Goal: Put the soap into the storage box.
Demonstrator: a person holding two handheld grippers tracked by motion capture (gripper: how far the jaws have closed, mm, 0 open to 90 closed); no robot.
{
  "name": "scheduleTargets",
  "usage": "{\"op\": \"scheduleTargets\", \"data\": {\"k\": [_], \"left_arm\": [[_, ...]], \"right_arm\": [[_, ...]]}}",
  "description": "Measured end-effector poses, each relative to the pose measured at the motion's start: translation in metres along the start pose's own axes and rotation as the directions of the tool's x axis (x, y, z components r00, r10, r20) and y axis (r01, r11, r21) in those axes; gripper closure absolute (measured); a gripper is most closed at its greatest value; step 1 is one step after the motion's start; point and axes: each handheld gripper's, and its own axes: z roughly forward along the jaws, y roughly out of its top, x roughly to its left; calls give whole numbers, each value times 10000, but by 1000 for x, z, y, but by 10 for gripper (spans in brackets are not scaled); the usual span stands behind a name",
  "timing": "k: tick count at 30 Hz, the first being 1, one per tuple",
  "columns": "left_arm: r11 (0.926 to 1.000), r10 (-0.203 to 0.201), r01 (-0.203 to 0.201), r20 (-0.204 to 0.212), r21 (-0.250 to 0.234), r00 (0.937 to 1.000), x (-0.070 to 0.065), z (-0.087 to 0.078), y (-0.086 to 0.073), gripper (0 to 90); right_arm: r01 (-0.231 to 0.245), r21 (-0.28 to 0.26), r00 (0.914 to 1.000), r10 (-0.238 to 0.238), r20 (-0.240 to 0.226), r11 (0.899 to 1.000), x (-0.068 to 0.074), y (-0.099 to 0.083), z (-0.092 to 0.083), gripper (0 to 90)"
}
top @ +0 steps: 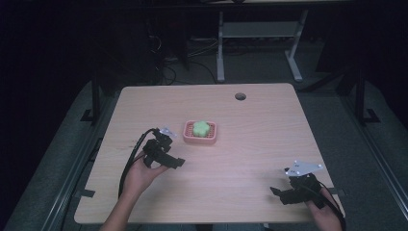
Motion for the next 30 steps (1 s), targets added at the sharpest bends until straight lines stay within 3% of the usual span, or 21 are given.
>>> {"op": "scheduleTargets", "data": {"k": [23, 30], "left_arm": [[9992, -187, 190, 108, -342, 9998, -9, -13, -47, 204], [9991, -263, 268, 161, -327, 9995, -11, -10, -61, 204]], "right_arm": [[29, 27, 9999, -29, 114, 10000, 0, 0, 2, 140], [-13, 68, 9999, 12, 101, 10000, 0, 0, 3, 140]]}}
